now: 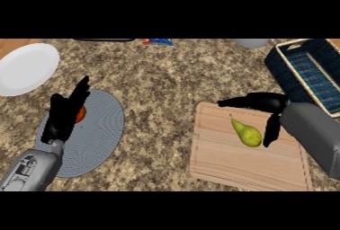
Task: Pick the pear from the cutting board and place it in the basket
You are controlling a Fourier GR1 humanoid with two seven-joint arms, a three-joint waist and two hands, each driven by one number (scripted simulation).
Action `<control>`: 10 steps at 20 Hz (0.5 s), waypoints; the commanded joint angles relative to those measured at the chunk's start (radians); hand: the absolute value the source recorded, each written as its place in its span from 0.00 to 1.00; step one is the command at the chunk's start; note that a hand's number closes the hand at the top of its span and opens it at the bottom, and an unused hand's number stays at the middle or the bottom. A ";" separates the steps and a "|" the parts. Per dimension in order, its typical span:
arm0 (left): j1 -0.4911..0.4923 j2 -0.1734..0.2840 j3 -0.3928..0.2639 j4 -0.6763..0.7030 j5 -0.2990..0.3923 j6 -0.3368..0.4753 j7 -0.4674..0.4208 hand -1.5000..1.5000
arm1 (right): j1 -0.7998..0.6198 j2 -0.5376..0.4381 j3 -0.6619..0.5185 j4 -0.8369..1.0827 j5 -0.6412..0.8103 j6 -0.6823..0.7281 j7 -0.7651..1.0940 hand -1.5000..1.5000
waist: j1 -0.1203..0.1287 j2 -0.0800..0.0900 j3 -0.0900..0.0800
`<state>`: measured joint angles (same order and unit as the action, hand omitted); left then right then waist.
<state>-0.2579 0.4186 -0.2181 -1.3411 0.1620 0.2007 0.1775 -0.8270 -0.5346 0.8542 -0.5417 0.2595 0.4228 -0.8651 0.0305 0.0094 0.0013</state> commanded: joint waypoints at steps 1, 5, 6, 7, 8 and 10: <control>-0.039 -0.005 0.009 0.026 -0.025 0.006 0.021 0.50 | -0.008 0.025 0.014 0.070 0.020 0.124 -0.151 0.00 | -0.006 0.001 0.000; -0.025 -0.016 0.023 0.041 -0.015 -0.019 -0.003 0.50 | -0.025 0.064 0.034 0.093 0.043 0.122 -0.121 0.00 | -0.008 0.000 0.000; -0.004 -0.018 0.016 0.005 -0.032 0.005 0.005 0.50 | -0.012 0.061 0.039 0.118 0.053 0.097 -0.150 0.00 | -0.002 0.000 0.000; -0.022 -0.008 0.028 0.006 -0.013 -0.021 0.019 0.50 | -0.008 0.063 0.037 0.108 0.044 0.111 -0.153 0.00 | -0.006 -0.001 0.000; 0.011 -0.021 0.012 0.018 -0.031 -0.012 -0.005 0.50 | -0.027 0.057 0.033 0.134 0.041 0.128 -0.159 0.00 | -0.001 0.001 0.000; 0.000 -0.006 0.039 0.021 -0.015 -0.033 -0.012 0.50 | 0.008 0.065 0.046 0.128 0.049 0.097 -0.172 0.00 | -0.006 0.000 0.000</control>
<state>-0.2586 0.4059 -0.1997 -1.3287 0.1418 0.1854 0.1785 -0.8373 -0.4785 0.8920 -0.4591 0.2958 0.4053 -0.8841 0.0257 0.0085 0.0009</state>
